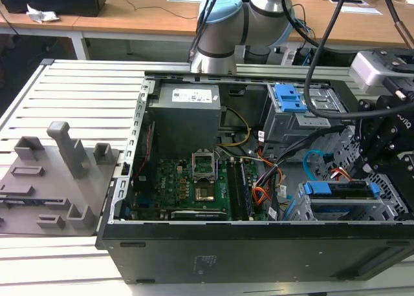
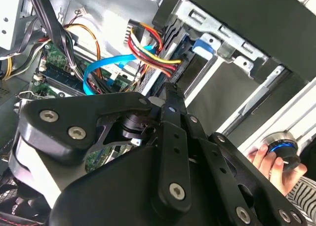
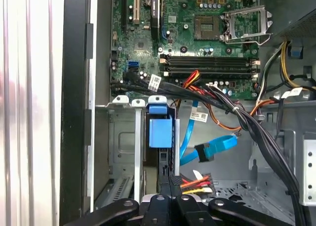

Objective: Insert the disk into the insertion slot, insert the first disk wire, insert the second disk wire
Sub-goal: 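Insert the first disk wire, then insert the second disk wire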

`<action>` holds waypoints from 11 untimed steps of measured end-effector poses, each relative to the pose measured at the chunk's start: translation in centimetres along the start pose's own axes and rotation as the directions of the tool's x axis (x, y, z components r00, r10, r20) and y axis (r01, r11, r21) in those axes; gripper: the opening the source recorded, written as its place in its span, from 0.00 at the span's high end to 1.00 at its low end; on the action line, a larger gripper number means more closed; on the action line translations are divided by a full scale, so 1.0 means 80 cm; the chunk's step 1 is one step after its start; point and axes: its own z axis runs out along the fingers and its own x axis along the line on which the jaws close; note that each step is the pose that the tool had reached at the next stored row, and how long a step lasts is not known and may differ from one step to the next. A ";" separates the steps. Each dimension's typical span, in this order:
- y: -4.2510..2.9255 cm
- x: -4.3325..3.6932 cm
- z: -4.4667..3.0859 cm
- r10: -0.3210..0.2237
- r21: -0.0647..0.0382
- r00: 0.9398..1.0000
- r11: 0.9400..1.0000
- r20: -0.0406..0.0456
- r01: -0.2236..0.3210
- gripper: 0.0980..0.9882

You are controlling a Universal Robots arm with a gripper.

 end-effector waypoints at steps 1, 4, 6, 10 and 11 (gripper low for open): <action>0.0009 0.000 0.0002 0.000 0.000 1.000 1.000 0.000 0.000 0.99; 0.0011 0.000 0.0002 0.000 0.000 1.000 1.000 0.000 0.000 0.99; 0.0013 0.000 0.0002 0.000 0.000 1.000 1.000 0.000 0.000 0.99; 0.0017 0.000 0.0003 0.000 0.000 1.000 1.000 0.000 0.000 0.99; 0.0018 0.000 0.0004 0.000 0.000 1.000 1.000 0.000 0.000 0.99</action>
